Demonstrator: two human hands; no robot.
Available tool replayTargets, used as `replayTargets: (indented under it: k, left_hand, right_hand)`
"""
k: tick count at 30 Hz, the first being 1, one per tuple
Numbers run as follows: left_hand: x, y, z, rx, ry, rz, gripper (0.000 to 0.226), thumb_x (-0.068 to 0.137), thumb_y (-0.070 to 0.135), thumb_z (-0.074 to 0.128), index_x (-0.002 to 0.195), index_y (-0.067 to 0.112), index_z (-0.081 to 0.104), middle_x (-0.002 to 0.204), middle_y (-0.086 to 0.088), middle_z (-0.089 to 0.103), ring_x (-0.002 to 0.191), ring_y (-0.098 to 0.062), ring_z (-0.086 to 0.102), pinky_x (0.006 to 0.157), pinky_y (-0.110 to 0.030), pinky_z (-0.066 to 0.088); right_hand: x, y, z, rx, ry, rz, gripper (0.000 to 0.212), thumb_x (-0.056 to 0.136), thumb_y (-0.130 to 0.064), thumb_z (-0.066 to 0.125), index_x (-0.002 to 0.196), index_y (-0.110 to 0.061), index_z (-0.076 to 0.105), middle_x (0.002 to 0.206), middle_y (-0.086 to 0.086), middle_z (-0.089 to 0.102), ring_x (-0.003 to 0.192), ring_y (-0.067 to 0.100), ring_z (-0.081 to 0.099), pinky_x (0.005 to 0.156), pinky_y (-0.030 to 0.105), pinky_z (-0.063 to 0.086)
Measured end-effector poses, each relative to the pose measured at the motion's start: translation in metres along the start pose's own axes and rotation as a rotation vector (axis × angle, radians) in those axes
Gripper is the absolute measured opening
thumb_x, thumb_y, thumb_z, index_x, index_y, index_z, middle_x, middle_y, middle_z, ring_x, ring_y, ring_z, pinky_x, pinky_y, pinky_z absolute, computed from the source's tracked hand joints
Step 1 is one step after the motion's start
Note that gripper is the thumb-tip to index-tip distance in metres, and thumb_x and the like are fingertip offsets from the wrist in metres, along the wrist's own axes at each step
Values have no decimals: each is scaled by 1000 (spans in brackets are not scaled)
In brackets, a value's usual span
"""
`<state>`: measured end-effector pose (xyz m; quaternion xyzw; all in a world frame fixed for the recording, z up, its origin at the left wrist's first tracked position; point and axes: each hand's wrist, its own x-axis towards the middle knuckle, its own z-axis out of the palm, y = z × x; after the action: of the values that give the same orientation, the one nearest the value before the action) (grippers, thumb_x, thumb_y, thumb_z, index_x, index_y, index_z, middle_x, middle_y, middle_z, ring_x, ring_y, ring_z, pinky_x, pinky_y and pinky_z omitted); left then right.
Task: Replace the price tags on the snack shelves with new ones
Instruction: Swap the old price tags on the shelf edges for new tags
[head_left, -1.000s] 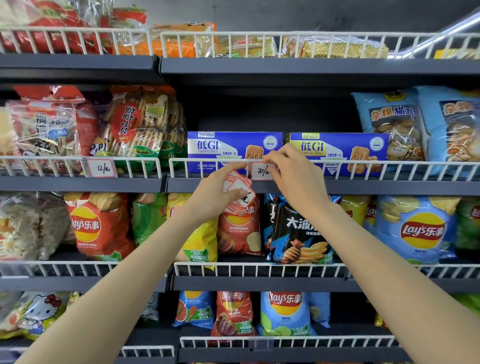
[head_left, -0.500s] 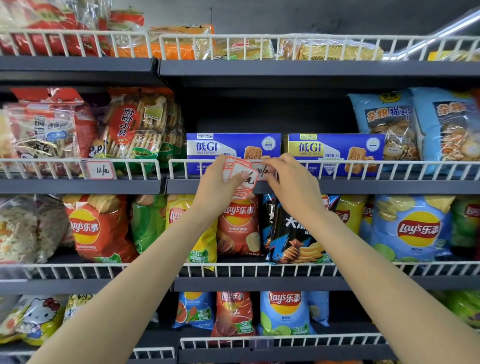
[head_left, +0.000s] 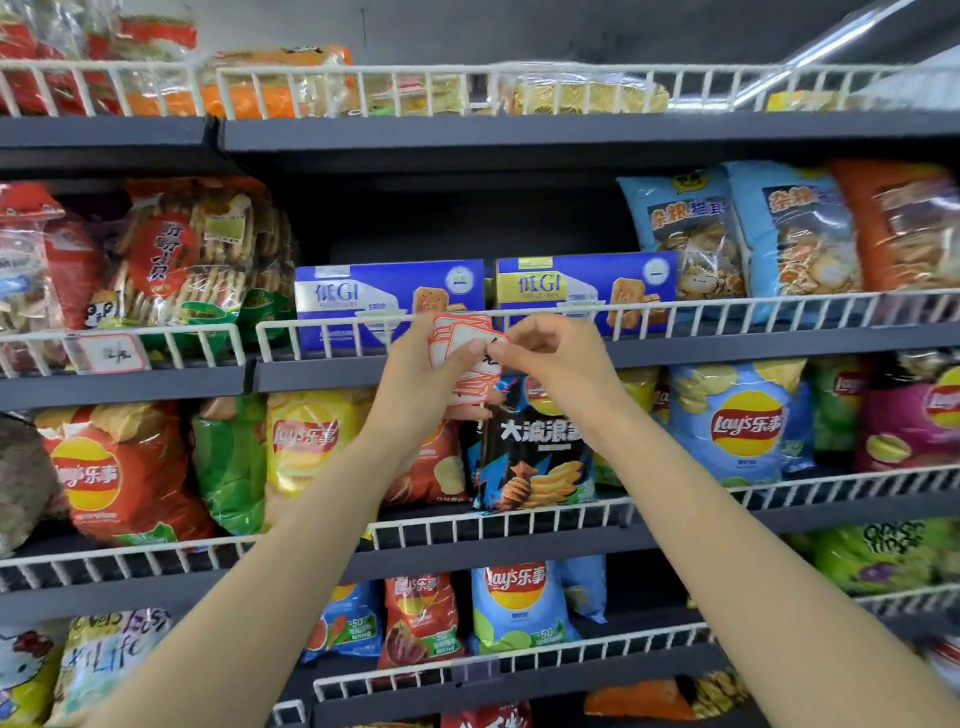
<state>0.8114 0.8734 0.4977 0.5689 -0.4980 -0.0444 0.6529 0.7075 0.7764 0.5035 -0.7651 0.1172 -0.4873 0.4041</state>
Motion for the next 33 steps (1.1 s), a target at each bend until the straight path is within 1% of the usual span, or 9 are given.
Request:
replayTargets:
  k: [2, 4, 9, 15, 20, 24, 26, 29, 33]
  left_hand:
    - [-1, 4, 21, 10, -10, 3, 41, 91, 28, 57, 128, 15, 46, 114, -5, 62, 83, -15, 70, 59, -29, 57]
    - [-1, 7, 47, 30, -35, 17, 31, 91, 32, 56, 121, 22, 50, 112, -1, 64, 91, -16, 68, 67, -35, 59]
    - [-6, 23, 134, -45, -73, 21, 17, 95, 20, 50, 111, 15, 50, 94, -5, 66, 66, -12, 68, 48, -24, 54]
    - [-4, 40, 246, -81, -30, 54, 15, 95, 17, 51, 107, 8, 50, 82, -4, 61, 54, -4, 62, 43, -20, 49]
    - [7, 52, 293, -27, -59, 46, 18, 95, 23, 52, 108, 11, 52, 99, -14, 63, 70, -15, 67, 49, -24, 53]
    - [17, 57, 317, 37, -36, 79, 22, 95, 27, 53, 108, 9, 54, 102, -11, 65, 88, -23, 66, 70, -42, 58]
    - [22, 55, 327, 59, -8, 68, 32, 94, 31, 53, 117, 9, 51, 107, -10, 63, 94, -23, 66, 78, -47, 56]
    - [26, 50, 344, 4, -2, 29, 23, 96, 18, 50, 116, 8, 48, 97, -8, 62, 62, -12, 68, 50, -29, 56]
    - [32, 49, 375, 116, -63, -36, 42, 94, 26, 53, 130, 9, 42, 117, -15, 60, 75, -31, 69, 58, -40, 58]
  right_hand:
    - [-3, 3, -23, -2, 22, -1, 10, 79, -18, 72, 84, -9, 68, 79, 4, 67, 77, 14, 63, 71, 23, 49]
    - [-5, 9, -49, -29, 36, -15, 8, 80, -16, 72, 83, -10, 69, 77, 3, 67, 76, 15, 63, 76, 29, 50]
    - [-12, 37, -136, -102, 49, -35, 5, 83, -15, 69, 85, -11, 71, 72, 0, 67, 66, 8, 60, 65, 25, 47]
    - [-9, 62, -242, -151, 17, -74, 9, 87, -14, 64, 86, -10, 72, 70, -3, 67, 67, 7, 63, 67, 21, 49]
    - [-6, 75, -293, -144, 33, -87, 12, 89, -10, 60, 89, -6, 72, 67, -10, 63, 58, -6, 57, 61, 11, 44]
    - [-4, 85, -315, -141, 119, -85, 12, 89, -10, 60, 82, -11, 70, 65, -6, 63, 61, 6, 58, 64, 23, 47]
    - [-1, 91, -326, -168, 175, -70, 14, 89, -8, 60, 79, -15, 67, 64, -4, 63, 60, 8, 58, 62, 28, 47]
    - [2, 103, -349, -177, 244, -11, 13, 91, -7, 55, 87, -14, 65, 76, 7, 67, 63, 13, 61, 51, 21, 45]
    - [6, 114, -385, -141, 304, 2, 17, 92, -2, 52, 93, -13, 64, 82, 10, 69, 57, 5, 63, 46, 13, 44]
